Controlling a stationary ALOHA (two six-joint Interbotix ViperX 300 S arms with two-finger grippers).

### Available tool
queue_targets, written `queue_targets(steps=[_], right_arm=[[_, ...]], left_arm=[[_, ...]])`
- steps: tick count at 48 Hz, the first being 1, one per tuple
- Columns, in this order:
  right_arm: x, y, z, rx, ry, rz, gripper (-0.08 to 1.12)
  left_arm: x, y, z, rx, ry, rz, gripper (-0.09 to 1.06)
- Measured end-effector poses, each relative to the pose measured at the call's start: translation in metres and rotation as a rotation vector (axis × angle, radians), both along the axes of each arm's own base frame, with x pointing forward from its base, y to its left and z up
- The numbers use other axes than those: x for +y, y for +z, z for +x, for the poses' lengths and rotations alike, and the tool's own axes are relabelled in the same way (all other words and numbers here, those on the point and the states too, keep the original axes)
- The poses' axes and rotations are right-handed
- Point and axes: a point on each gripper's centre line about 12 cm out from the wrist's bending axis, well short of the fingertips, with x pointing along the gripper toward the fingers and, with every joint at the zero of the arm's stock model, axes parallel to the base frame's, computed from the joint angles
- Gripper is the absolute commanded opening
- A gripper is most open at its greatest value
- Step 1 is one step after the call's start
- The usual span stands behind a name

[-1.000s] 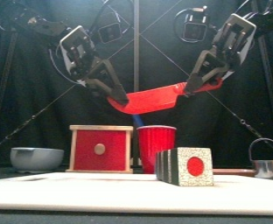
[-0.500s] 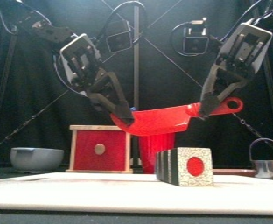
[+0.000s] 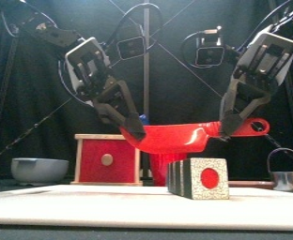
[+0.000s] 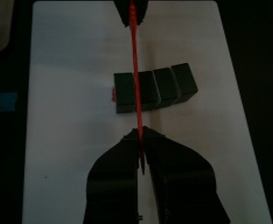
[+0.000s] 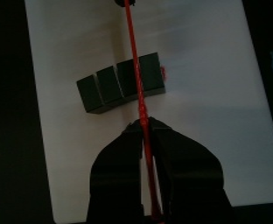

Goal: Place sushi on board then cut the sushi with the knife then place the pieces on the plate
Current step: Cut the sushi into 4 pieces

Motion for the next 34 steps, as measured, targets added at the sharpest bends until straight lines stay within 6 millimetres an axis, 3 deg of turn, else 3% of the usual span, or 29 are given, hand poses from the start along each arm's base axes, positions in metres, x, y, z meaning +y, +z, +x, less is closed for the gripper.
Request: queue_targets(steps=[34], right_arm=[[-0.0016,-0.0098,-0.002,0.056,-0.007,-0.012,0.4]], left_arm=[[-0.0023,-0.007,0.0025,0.016,0.01,-0.015,0.44]])
